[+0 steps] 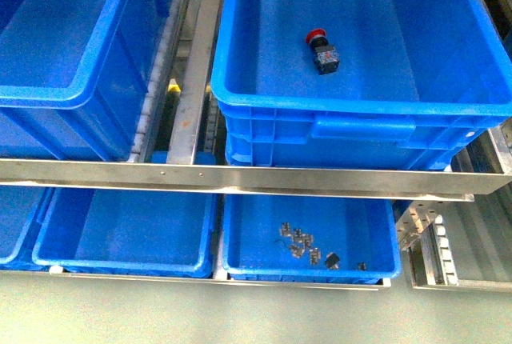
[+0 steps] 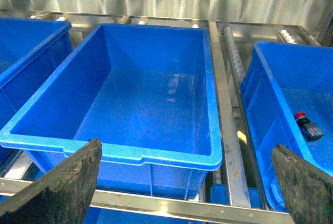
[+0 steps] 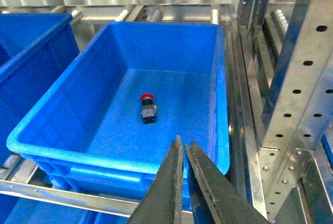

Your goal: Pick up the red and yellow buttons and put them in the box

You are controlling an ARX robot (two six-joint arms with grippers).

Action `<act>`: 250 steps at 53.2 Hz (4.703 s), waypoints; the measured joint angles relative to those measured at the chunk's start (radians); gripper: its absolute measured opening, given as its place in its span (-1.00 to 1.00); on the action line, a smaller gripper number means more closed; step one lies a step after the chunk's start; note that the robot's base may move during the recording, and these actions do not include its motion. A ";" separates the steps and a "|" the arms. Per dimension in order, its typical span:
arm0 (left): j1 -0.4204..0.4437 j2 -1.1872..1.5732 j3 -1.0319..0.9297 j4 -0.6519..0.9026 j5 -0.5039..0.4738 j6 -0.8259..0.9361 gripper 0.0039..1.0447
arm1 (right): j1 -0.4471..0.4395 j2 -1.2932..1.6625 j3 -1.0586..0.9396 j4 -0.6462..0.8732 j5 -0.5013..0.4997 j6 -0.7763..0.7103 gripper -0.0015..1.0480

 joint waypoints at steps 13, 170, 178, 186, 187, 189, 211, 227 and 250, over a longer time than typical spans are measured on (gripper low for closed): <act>0.000 0.000 0.000 0.000 0.000 0.000 0.85 | 0.000 -0.199 -0.014 -0.168 0.000 0.000 -0.93; 0.000 -0.469 0.000 -0.491 0.005 0.005 0.85 | 0.003 -0.889 -0.014 -0.838 0.004 0.000 0.87; 0.000 -0.469 0.000 -0.491 0.003 0.005 0.85 | 0.004 -0.888 -0.014 -0.838 0.003 -0.001 0.87; 0.000 -0.469 0.000 -0.491 0.000 0.005 0.85 | 0.003 -0.888 -0.014 -0.838 0.003 0.000 0.87; 0.000 -0.469 0.000 -0.491 0.000 0.005 0.85 | 0.004 -0.888 -0.014 -0.838 0.003 -0.001 0.87; 0.000 -0.469 0.000 -0.491 0.000 0.005 0.85 | 0.004 -0.888 -0.014 -0.838 0.003 -0.001 0.87; 0.000 -0.469 0.000 -0.491 0.000 0.005 0.85 | 0.003 -0.888 -0.014 -0.840 0.000 -0.001 0.87; 0.000 -0.469 0.000 -0.491 0.000 0.005 0.85 | 0.003 -0.889 -0.014 -0.840 0.002 -0.001 0.87; 0.000 -0.469 0.000 -0.491 -0.001 0.005 0.85 | 0.003 -0.890 -0.015 -0.841 -0.002 -0.001 0.87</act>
